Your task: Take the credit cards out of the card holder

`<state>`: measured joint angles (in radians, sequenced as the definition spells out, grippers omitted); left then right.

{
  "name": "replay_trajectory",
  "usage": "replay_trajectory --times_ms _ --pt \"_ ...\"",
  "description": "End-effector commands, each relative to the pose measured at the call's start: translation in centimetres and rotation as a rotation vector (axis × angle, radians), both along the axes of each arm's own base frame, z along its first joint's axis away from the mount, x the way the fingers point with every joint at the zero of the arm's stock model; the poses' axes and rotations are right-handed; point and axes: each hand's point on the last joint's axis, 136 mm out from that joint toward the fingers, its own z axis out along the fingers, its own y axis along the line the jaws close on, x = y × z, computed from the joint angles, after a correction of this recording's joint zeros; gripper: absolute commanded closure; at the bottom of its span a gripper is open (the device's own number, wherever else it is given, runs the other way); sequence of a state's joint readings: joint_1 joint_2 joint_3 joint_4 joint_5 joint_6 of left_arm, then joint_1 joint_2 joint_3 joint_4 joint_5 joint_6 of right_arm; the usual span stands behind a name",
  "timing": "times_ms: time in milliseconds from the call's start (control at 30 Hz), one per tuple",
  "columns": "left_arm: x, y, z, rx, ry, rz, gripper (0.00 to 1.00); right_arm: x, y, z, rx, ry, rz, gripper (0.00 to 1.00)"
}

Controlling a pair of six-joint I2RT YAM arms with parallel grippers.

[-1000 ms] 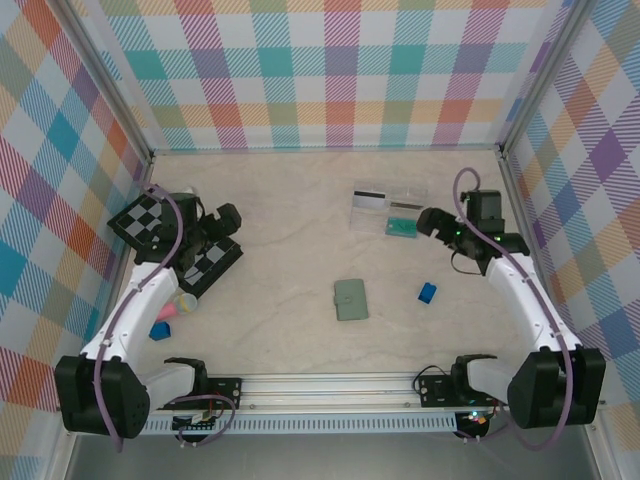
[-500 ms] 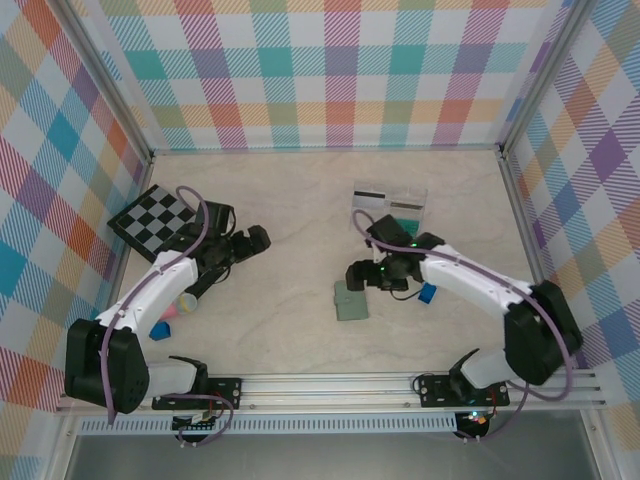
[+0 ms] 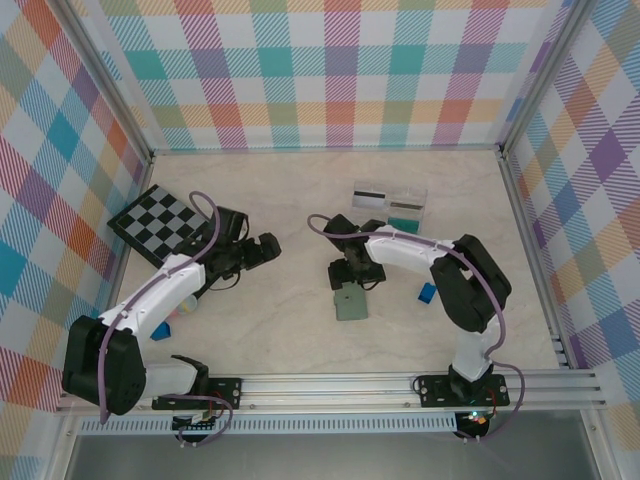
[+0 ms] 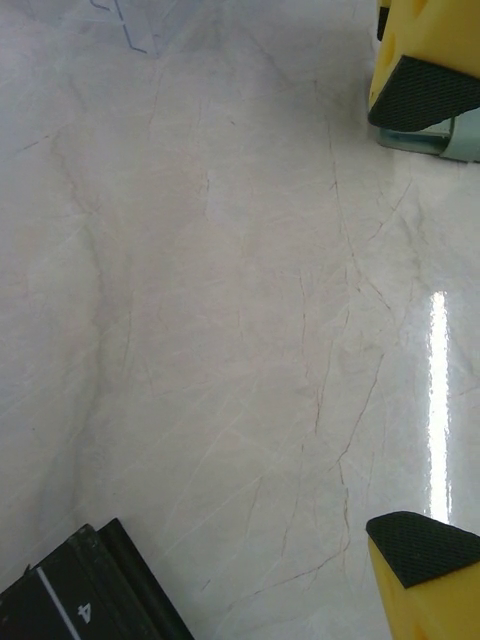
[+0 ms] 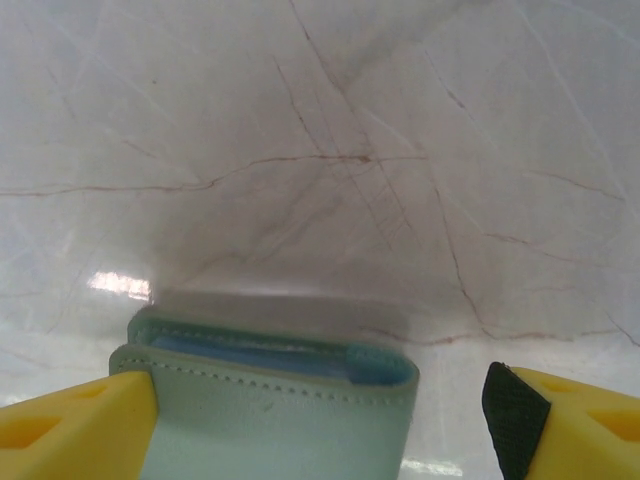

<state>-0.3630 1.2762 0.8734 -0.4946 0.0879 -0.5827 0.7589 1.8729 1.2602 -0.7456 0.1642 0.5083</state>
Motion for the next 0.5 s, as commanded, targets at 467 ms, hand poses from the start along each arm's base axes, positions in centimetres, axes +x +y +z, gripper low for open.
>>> replay_trajectory --times_ms 467 --pt "-1.3 -5.0 -2.0 -0.059 0.055 -0.039 0.0 1.7 -3.4 2.6 0.195 0.031 -0.138 0.16"
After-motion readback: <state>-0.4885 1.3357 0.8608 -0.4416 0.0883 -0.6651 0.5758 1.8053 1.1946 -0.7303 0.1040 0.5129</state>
